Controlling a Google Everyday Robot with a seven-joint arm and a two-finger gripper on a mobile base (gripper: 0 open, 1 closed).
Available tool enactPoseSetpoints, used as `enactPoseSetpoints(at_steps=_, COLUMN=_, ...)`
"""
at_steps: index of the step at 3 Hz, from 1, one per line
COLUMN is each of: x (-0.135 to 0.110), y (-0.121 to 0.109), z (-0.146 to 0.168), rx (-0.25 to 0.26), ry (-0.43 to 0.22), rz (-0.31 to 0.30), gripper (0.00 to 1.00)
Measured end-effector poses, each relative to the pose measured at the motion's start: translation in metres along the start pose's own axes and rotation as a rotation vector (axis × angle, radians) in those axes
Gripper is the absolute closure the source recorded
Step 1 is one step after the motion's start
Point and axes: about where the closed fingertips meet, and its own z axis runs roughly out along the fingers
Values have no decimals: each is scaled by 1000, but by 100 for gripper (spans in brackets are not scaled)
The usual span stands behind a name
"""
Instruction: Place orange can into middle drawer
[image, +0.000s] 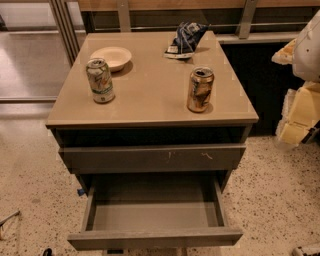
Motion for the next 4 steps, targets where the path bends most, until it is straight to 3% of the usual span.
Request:
enactPoseSetpoints(at_steps=2, x=0, y=-9, z=6, rx=27, ry=-30, rz=13, gripper=0)
enactPoseSetpoints(at_steps=4, x=-15, y=-56, z=41, rx=83, ry=-178, rz=49, gripper=0)
